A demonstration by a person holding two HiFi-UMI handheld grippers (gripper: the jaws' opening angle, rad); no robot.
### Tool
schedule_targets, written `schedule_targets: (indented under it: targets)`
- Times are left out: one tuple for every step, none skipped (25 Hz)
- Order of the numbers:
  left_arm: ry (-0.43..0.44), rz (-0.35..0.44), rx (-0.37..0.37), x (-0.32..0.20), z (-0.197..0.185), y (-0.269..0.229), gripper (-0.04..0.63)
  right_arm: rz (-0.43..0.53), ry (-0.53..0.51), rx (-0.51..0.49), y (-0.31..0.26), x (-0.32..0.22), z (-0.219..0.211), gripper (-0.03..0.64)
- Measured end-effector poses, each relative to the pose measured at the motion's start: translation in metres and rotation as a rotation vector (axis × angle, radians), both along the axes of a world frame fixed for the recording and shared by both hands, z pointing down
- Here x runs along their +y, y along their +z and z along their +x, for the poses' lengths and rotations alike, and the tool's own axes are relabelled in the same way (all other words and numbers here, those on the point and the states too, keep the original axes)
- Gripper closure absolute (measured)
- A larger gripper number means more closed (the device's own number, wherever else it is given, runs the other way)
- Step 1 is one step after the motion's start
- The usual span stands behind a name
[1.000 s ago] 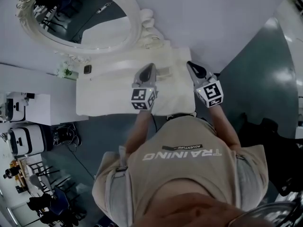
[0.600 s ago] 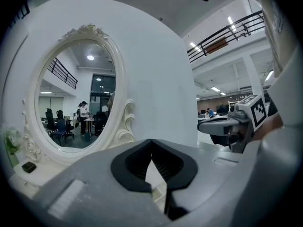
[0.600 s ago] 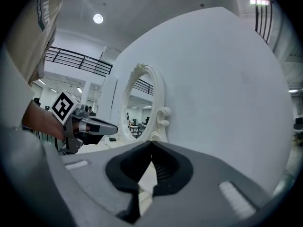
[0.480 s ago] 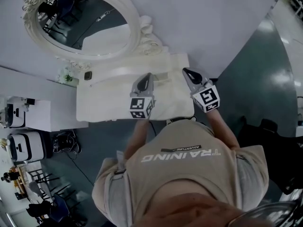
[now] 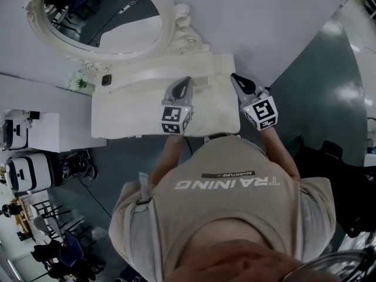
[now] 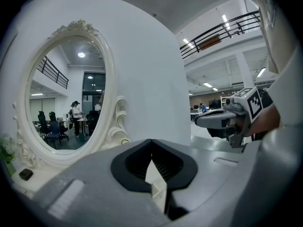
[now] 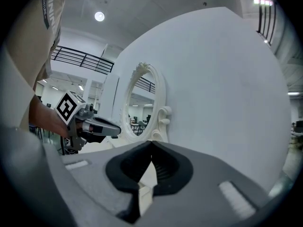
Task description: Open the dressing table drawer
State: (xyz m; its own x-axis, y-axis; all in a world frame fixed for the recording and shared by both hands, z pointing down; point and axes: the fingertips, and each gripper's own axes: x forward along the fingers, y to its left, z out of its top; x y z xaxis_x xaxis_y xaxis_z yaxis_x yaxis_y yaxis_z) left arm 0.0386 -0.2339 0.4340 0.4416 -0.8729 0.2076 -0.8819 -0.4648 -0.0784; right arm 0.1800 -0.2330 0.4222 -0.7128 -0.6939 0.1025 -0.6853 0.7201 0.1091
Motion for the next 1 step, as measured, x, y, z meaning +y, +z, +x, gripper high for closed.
schedule_targets:
  targets:
    - [0.001,0.002,-0.009,0.0013,-0.0022,0.0011,0.588,-0.004,-0.002,0.001,0.0018,0.0017,-0.0016,0.614]
